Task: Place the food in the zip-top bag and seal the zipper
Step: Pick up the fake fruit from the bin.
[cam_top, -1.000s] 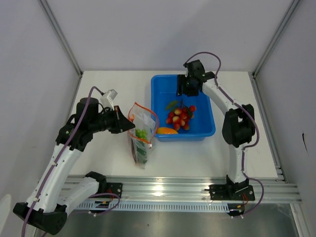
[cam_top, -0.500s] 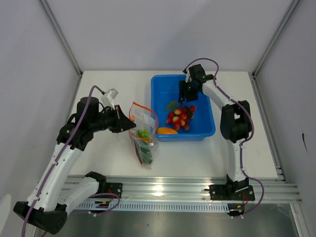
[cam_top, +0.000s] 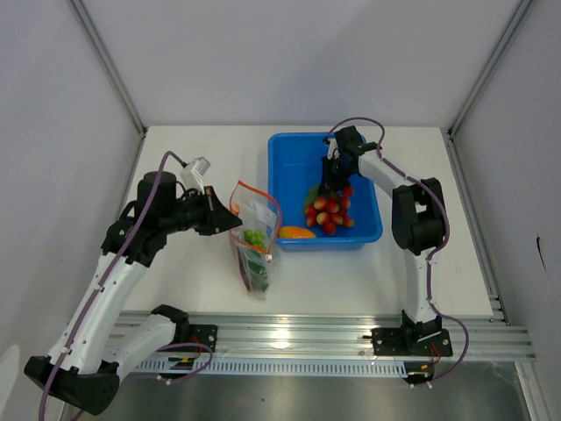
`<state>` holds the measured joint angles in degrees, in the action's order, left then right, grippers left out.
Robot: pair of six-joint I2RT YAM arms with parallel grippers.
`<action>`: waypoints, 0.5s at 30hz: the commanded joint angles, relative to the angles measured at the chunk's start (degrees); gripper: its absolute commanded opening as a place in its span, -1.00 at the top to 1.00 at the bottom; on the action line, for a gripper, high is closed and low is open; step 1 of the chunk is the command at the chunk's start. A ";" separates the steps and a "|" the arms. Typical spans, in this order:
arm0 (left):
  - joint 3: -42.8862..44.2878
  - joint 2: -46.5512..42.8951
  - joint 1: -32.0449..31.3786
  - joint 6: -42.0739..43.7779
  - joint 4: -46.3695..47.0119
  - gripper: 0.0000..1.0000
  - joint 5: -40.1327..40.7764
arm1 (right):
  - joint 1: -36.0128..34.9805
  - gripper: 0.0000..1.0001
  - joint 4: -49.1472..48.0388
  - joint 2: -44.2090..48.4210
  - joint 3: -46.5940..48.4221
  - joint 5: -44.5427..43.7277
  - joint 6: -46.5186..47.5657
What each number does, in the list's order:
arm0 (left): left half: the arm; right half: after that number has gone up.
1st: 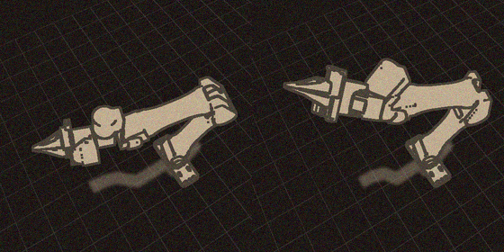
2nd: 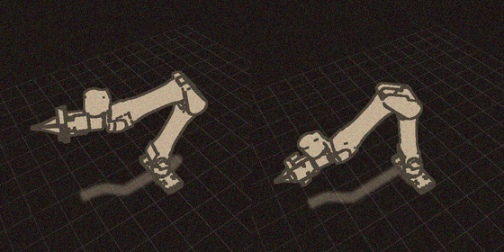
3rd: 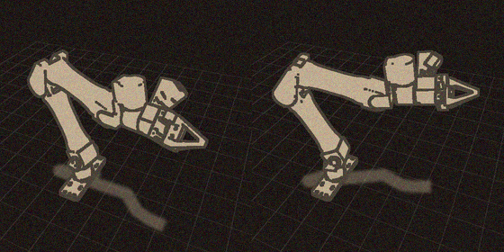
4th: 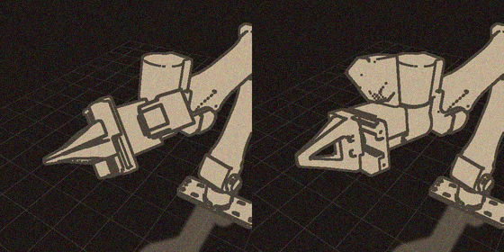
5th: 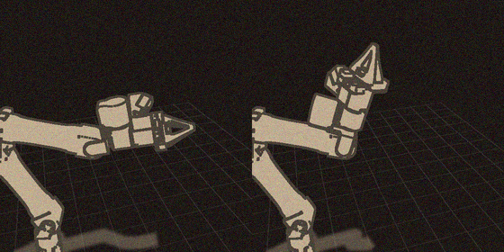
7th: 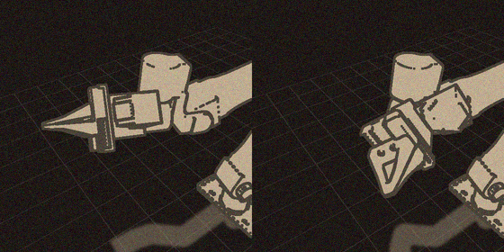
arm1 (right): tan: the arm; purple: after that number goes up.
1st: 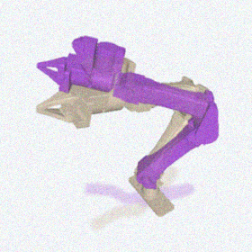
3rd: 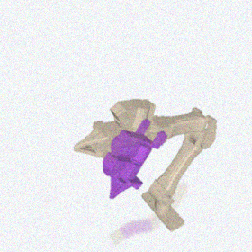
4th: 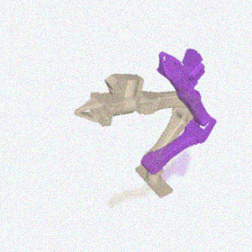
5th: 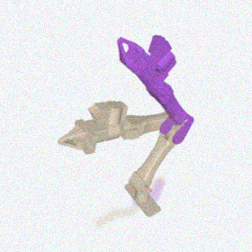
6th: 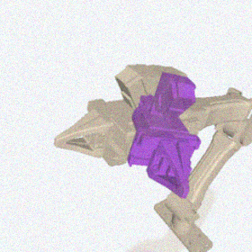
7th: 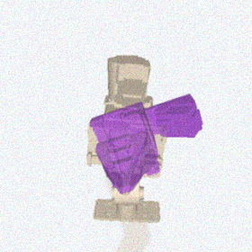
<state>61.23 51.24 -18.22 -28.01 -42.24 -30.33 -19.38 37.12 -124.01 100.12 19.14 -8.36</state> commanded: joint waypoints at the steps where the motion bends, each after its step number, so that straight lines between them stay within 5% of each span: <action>1: 0.47 0.00 0.38 -0.12 3.65 0.99 -2.02 | 0.22 1.00 -1.88 4.38 0.69 -1.37 -0.25; 15: 0.21 2.02 0.38 -0.55 4.53 0.99 -1.14 | -1.53 1.00 -4.95 25.99 1.57 -10.00 -11.85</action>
<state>61.19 53.19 -18.22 -28.05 -41.32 -30.33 -19.55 35.24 -106.08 100.12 10.81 -15.40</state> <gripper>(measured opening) 0.004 0.076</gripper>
